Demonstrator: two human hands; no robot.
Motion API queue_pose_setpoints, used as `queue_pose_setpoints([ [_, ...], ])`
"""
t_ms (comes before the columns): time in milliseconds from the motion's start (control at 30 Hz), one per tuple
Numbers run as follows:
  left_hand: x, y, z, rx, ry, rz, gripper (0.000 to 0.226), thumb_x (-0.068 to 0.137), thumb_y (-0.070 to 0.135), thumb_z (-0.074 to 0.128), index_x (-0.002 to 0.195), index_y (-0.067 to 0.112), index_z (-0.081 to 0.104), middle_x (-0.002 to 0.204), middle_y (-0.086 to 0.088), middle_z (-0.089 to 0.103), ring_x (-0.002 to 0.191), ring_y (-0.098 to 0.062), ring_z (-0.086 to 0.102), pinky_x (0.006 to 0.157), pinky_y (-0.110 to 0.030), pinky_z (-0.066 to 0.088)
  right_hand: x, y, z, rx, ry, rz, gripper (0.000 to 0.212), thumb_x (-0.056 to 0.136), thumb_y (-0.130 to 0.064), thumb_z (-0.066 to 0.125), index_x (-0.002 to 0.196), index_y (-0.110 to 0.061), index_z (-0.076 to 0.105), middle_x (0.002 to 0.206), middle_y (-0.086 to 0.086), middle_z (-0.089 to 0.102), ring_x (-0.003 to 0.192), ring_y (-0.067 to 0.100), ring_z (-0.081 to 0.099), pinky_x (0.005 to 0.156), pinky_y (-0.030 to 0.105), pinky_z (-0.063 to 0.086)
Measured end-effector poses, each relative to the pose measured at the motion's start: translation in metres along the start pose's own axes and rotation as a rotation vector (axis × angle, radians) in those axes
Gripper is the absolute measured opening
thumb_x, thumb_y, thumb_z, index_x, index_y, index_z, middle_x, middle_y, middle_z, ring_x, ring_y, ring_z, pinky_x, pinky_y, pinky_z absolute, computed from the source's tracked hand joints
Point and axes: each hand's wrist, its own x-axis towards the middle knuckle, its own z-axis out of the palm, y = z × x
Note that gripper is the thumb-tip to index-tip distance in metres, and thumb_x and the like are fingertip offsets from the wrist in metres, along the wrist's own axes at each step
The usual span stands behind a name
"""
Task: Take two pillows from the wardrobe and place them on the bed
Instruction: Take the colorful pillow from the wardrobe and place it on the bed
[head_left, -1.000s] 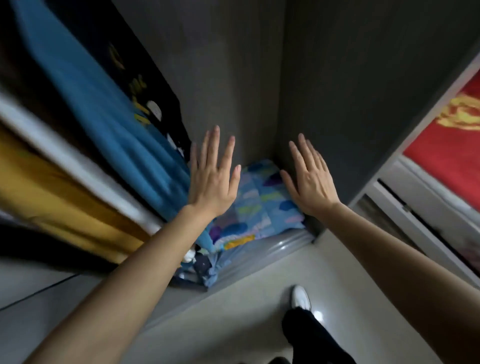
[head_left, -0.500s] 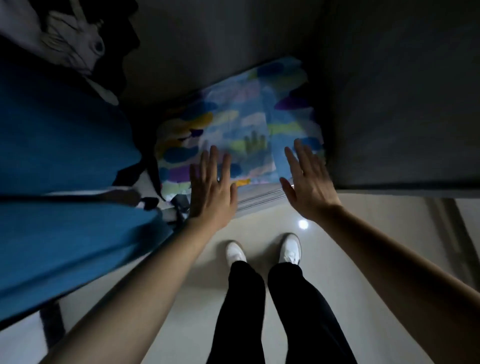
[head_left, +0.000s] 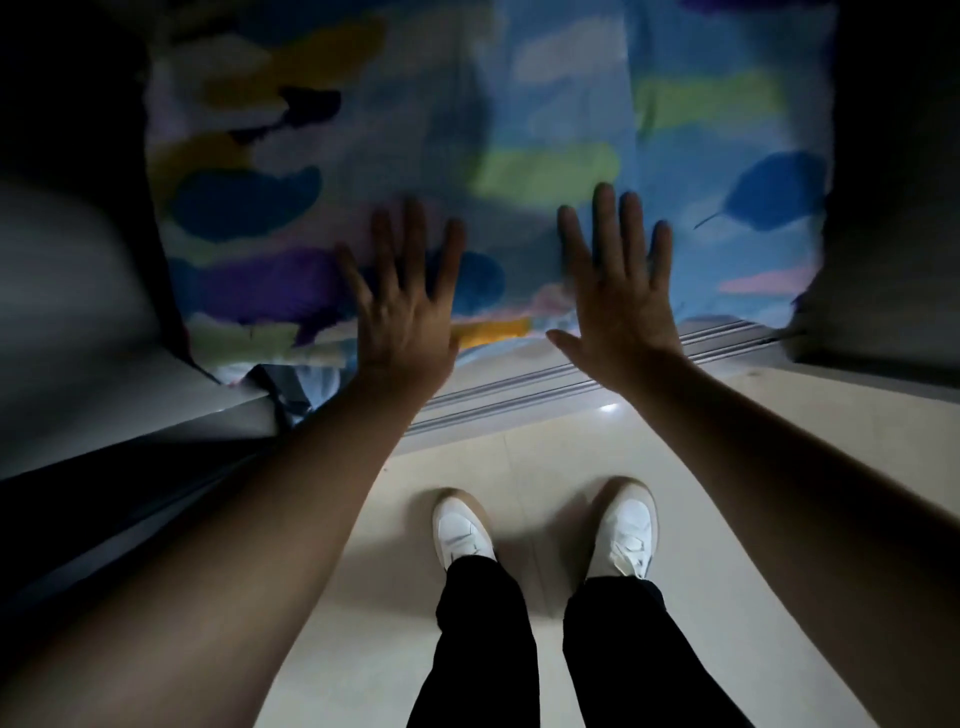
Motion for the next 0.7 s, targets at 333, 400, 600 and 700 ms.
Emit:
queue_pose_setpoints([
  [333, 0.002, -0.003, -0.066, -0.033, -0.097, 0.031, 0.060, 0.095, 0.015, 0.006, 0.155, 0.020, 0.009, 0.164, -0.015, 0.009, 0.147, -0.046, 0.013, 0.115, -0.065, 0.018, 0.001, 0.002, -0.057, -0.003, -0.103, -0.010, 0.067, 0.090, -0.014, 0.006, 0.157, -0.012, 0.008, 0.164, 0.017, 0.013, 0.149, 0.041, 0.015, 0.119, 0.054, 0.015],
  [400, -0.001, -0.007, -0.101, -0.011, -0.090, 0.050, 0.062, 0.092, 0.016, 0.009, 0.154, 0.015, 0.015, 0.163, -0.015, 0.014, 0.146, -0.044, 0.019, 0.114, -0.063, 0.022, 0.000, 0.008, -0.094, -0.012, -0.111, -0.061, 0.070, 0.087, -0.015, 0.006, 0.157, -0.010, 0.010, 0.163, 0.016, 0.016, 0.148, 0.039, 0.020, 0.115, 0.050, 0.022],
  [600, -0.008, -0.035, -0.214, -0.075, -0.016, 0.053, 0.053, 0.096, 0.005, 0.037, 0.148, 0.004, 0.030, 0.155, -0.016, 0.035, 0.139, -0.038, 0.036, 0.108, -0.050, 0.035, -0.003, 0.006, -0.216, 0.032, -0.035, -0.096, 0.058, 0.097, -0.010, 0.034, 0.154, -0.009, 0.024, 0.159, 0.014, 0.032, 0.143, 0.036, 0.033, 0.110, 0.047, 0.031],
  [700, -0.025, -0.038, -0.272, -0.127, 0.172, 0.088, 0.045, 0.085, 0.002, 0.049, 0.130, 0.000, 0.055, 0.125, -0.022, 0.063, 0.109, -0.039, 0.061, 0.083, -0.044, 0.051, -0.023, 0.001, -0.268, 0.098, 0.031, -0.052, 0.056, 0.093, -0.010, 0.043, 0.148, -0.011, 0.037, 0.149, 0.013, 0.047, 0.134, 0.035, 0.045, 0.105, 0.045, 0.038],
])
